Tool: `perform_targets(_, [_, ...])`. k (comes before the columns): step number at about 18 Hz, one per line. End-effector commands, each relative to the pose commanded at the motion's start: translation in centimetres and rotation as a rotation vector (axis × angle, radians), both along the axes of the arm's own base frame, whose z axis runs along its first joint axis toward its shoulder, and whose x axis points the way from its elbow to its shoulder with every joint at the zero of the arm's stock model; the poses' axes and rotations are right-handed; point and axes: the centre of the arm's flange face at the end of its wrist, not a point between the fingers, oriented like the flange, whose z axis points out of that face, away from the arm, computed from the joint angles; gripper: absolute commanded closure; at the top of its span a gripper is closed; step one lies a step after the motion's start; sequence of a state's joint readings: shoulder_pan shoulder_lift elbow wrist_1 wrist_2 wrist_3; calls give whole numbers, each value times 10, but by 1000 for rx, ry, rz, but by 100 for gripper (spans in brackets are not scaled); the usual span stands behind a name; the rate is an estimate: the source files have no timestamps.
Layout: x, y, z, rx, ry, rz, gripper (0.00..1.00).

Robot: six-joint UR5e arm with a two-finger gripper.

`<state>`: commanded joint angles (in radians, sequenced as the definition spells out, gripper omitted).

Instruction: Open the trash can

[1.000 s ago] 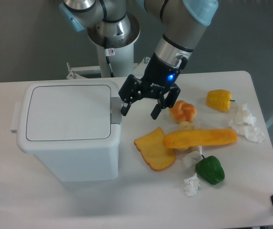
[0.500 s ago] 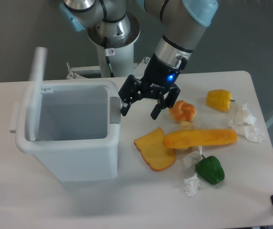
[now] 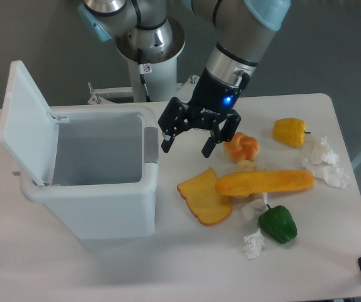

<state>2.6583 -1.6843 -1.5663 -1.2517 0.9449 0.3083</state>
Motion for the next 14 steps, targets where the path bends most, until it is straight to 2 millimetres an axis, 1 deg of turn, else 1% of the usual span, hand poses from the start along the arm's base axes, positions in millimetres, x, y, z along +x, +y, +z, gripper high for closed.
perform_targets(2, [-7,-4,9,9,17,11,0])
perform_targets(4, [-18,-14,15,19,63,-11,0])
perform_targets(5, [-21,-16,15,18,102,-52,0])
perform_targets(7, [-24,-23,12,-52,228,-158,0])
perform_targets(9, [-28,-29,8,-114,318,-250,0])
perform_targets(12, [-31,-30,10,-125,367,-280,0])
perform_targets(14, [-38,-35,13,-123,403,-283,0])
